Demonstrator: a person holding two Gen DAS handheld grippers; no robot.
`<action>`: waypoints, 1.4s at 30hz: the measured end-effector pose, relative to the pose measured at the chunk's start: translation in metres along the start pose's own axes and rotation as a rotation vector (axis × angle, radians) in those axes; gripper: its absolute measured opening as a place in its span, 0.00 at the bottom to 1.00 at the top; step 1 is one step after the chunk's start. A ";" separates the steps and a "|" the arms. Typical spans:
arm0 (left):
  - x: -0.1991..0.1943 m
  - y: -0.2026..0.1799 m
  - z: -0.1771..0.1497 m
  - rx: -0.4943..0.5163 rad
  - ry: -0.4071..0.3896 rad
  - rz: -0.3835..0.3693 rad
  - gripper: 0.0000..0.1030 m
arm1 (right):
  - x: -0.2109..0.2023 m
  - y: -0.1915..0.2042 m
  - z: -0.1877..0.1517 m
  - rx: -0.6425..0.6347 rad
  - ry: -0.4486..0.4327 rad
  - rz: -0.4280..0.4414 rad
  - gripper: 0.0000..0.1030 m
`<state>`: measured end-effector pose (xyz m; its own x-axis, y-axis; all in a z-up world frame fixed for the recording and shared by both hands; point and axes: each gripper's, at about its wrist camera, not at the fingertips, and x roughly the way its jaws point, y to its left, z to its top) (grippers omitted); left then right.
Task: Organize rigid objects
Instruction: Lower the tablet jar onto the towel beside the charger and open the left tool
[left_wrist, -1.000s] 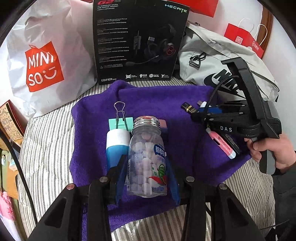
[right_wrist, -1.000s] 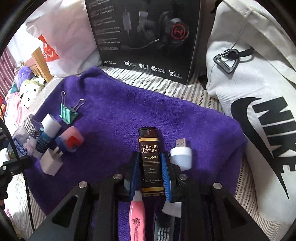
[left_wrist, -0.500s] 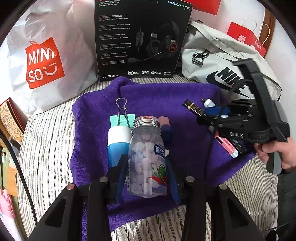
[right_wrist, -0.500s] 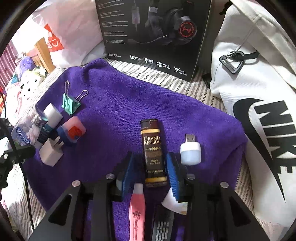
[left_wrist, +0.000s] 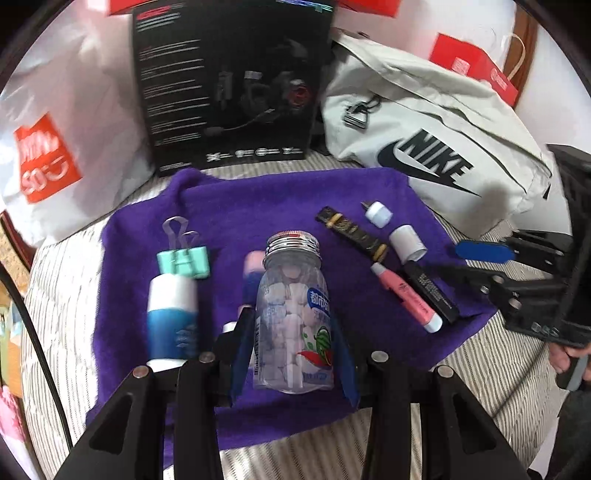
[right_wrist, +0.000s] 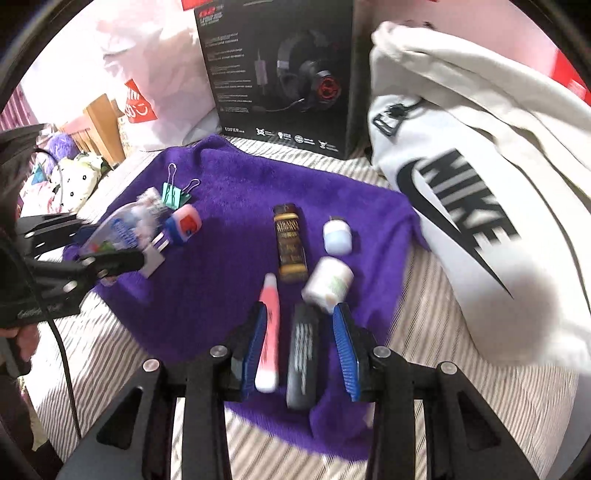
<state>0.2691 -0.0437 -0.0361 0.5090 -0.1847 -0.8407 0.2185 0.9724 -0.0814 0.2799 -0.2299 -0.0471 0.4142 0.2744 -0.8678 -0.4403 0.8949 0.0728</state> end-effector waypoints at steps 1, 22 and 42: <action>0.004 -0.005 0.002 0.008 0.006 0.003 0.38 | -0.004 -0.003 -0.004 0.006 -0.001 -0.002 0.36; 0.063 -0.037 0.019 0.057 0.093 0.080 0.38 | -0.023 -0.034 -0.044 0.104 -0.017 0.036 0.37; 0.065 -0.037 0.017 0.058 0.078 0.097 0.44 | -0.018 -0.017 -0.047 0.114 -0.007 0.063 0.37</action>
<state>0.3081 -0.0942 -0.0792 0.4641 -0.0762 -0.8825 0.2202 0.9749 0.0316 0.2426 -0.2661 -0.0554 0.3944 0.3338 -0.8562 -0.3725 0.9098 0.1830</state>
